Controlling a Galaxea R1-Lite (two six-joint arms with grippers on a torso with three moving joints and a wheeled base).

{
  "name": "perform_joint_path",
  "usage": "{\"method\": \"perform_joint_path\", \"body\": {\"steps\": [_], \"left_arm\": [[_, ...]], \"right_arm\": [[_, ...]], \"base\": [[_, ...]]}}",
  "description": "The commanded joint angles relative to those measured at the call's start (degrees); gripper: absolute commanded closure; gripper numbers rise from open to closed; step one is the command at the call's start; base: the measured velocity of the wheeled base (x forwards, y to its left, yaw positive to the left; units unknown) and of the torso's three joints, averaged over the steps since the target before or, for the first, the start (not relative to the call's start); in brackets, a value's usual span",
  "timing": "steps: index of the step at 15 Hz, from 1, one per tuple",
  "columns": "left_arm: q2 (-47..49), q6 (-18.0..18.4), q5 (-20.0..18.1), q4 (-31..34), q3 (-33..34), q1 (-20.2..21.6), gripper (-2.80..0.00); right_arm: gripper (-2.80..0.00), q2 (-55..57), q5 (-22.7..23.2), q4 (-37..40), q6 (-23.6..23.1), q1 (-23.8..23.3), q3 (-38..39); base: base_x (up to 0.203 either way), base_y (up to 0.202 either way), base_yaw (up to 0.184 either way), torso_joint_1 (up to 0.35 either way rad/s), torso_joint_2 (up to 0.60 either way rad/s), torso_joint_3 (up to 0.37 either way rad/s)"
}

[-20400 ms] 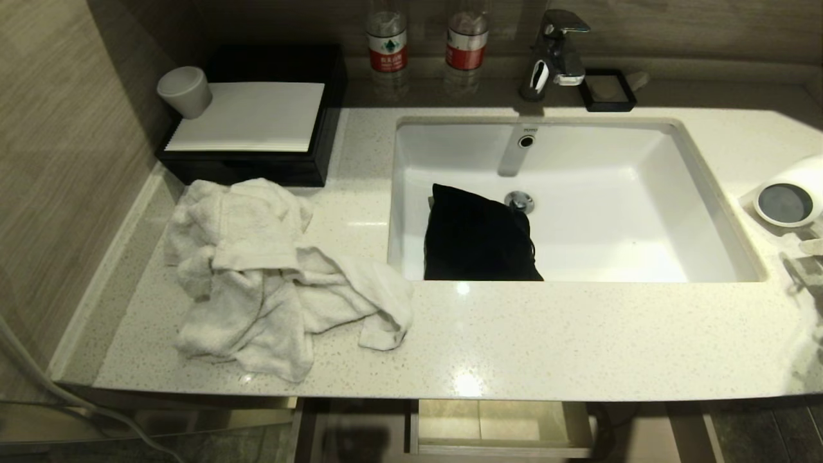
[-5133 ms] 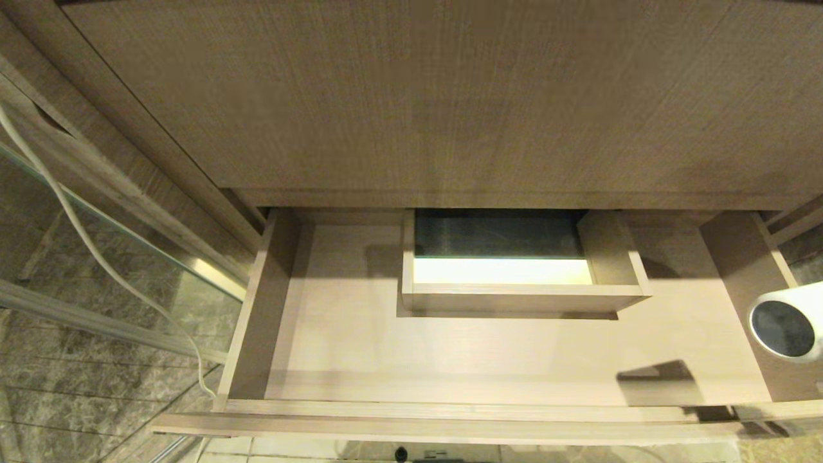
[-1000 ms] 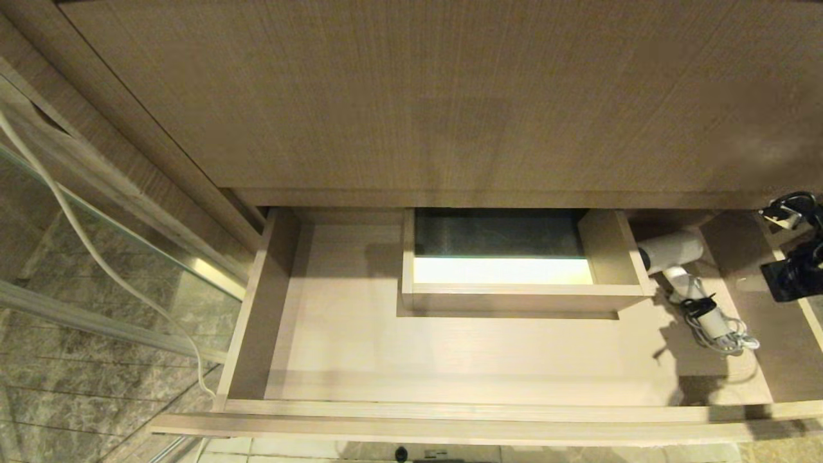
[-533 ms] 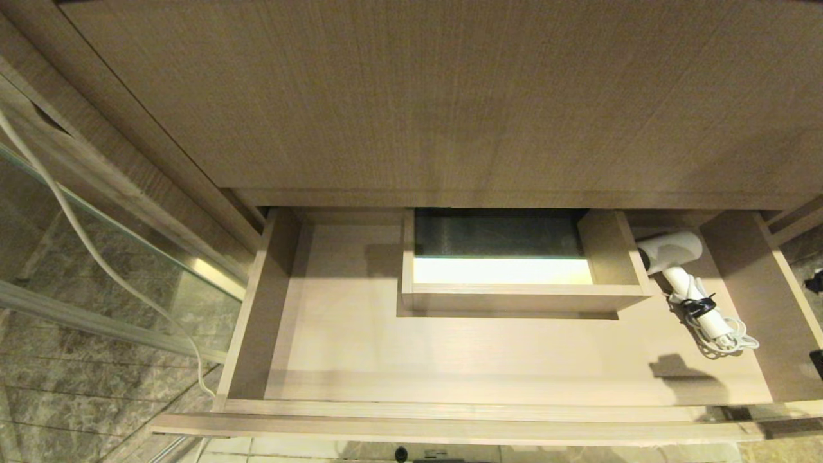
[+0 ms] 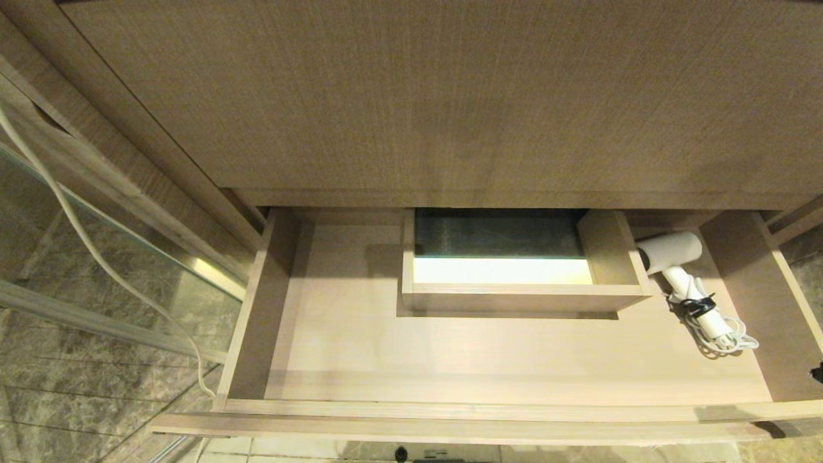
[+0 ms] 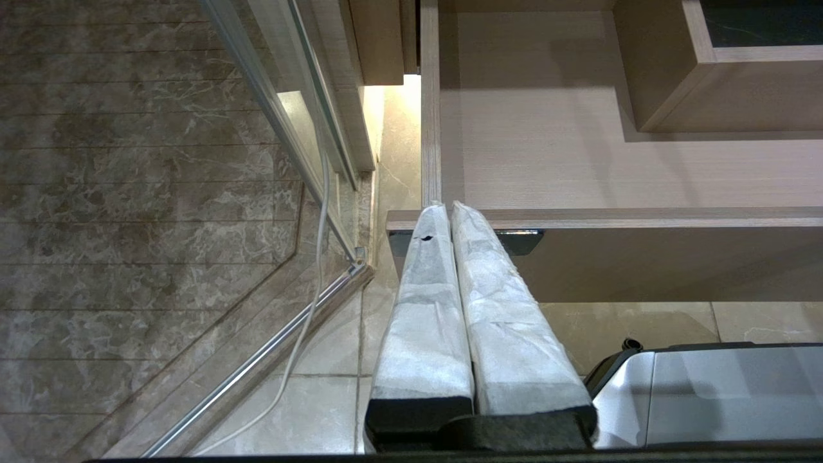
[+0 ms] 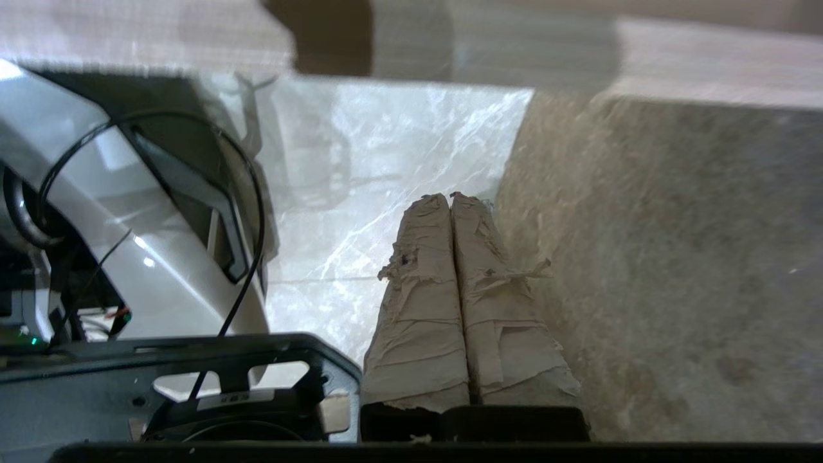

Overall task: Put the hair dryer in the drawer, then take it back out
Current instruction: Close the drawer

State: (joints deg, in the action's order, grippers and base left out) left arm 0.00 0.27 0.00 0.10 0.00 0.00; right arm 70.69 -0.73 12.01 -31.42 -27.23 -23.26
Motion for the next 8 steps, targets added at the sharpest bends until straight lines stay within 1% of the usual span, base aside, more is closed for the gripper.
{"method": "perform_joint_path", "body": {"steps": [1,5,8], "left_arm": [[0.0,0.0,0.0,-0.01,0.03,0.0,0.0],[-0.08,0.0,0.0,-0.01,0.07,0.0,0.0],[0.0,0.0,0.0,-0.01,0.09,0.0,0.0]], "right_arm": [[0.0,1.71,0.02,-0.7,-0.22,0.07,1.59],[0.0,5.62,0.71,-1.8,-0.09,0.16,1.66],[0.0,8.63,2.0,-4.3,0.44,0.16,1.97]], "base": [[0.0,0.0,0.0,0.0,0.0,0.0],[0.0,0.0,0.0,0.0,0.0,0.0],[0.0,0.0,0.0,0.0,0.0,0.0]]}}
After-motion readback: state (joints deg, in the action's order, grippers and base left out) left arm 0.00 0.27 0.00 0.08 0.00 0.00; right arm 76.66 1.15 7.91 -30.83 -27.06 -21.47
